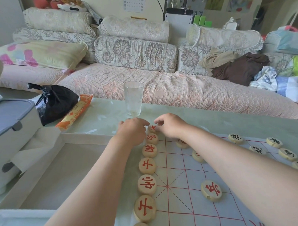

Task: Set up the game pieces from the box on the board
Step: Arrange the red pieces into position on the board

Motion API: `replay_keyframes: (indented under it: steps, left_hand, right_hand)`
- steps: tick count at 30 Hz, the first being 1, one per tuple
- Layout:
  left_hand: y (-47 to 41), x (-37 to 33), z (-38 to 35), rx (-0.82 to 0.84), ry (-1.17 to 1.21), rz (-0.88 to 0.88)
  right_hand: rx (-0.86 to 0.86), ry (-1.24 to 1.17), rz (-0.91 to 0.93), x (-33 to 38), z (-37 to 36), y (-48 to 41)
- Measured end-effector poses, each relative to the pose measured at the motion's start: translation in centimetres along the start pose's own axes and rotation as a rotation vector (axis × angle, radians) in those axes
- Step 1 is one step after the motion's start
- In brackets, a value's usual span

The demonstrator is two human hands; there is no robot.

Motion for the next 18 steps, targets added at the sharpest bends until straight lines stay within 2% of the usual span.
replay_keyframes:
  steps: [18]
  left_hand:
    - [0.1,-0.14,-0.41,0.01,-0.007,-0.02]
  right_hand:
    - [-0.008,-0.109,0.084,0.44,-0.02,0.53]
Point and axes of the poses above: each hand's wrist, its own y-axis away from the middle knuckle, its own z-axis out of the back of the hand, x = y × z, the point moved 8 cm from there along -y, towards the middle knuckle, and after that the axes turned 4 degrees about -y, right-handed, at the moved point
